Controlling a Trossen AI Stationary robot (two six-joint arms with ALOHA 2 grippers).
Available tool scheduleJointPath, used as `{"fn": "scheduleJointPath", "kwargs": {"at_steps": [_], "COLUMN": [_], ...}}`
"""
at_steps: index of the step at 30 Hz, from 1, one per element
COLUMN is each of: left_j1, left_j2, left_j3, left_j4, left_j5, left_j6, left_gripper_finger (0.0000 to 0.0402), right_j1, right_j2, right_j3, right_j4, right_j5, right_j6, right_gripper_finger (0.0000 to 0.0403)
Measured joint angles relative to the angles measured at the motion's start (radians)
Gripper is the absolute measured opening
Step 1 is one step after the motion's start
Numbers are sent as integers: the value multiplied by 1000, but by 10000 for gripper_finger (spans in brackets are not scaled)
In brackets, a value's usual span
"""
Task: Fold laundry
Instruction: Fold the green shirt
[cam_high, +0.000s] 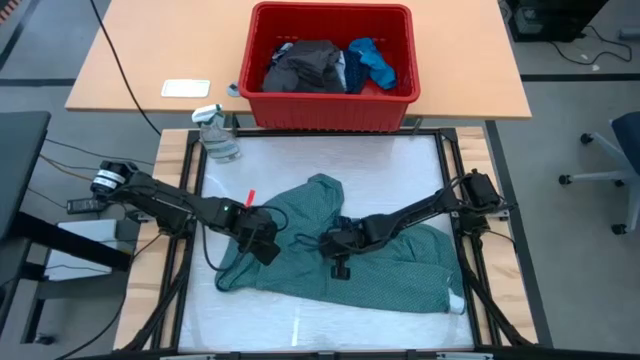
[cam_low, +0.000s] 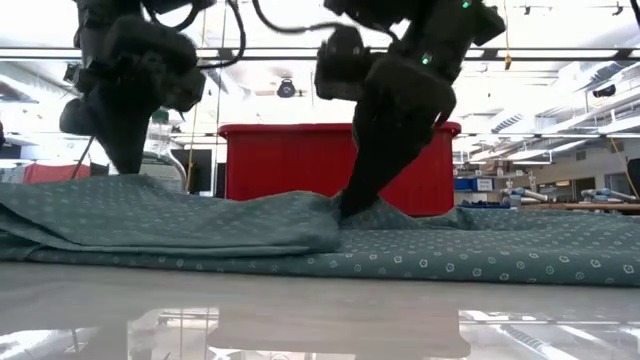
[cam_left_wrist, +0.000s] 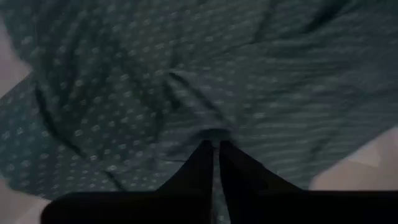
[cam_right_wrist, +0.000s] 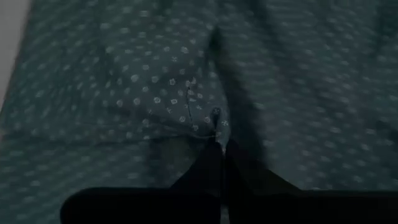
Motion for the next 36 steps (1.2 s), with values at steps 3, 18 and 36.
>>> {"fn": "scheduleJointPath", "kwargs": {"at_steps": [3,18,36], "left_j1": [0,2,-156], "left_j2": [10,-25,-40], "left_j3": [-24,-39,-64], "left_j4": [5,-62,433], "left_j5": [-6,49,-122], "left_j6": [-36,-64,-137], "left_gripper_finger": [13,38,4], "right_j1": [-25,-51,0], "right_j2": [0,-27,-218], "right_j3": [0,0,-23], "right_j4": [-10,-185,-561], "right_j5": [-25,-189,-111], "right_j6": [4,222,420], "right_gripper_finger": [13,174,199]}}
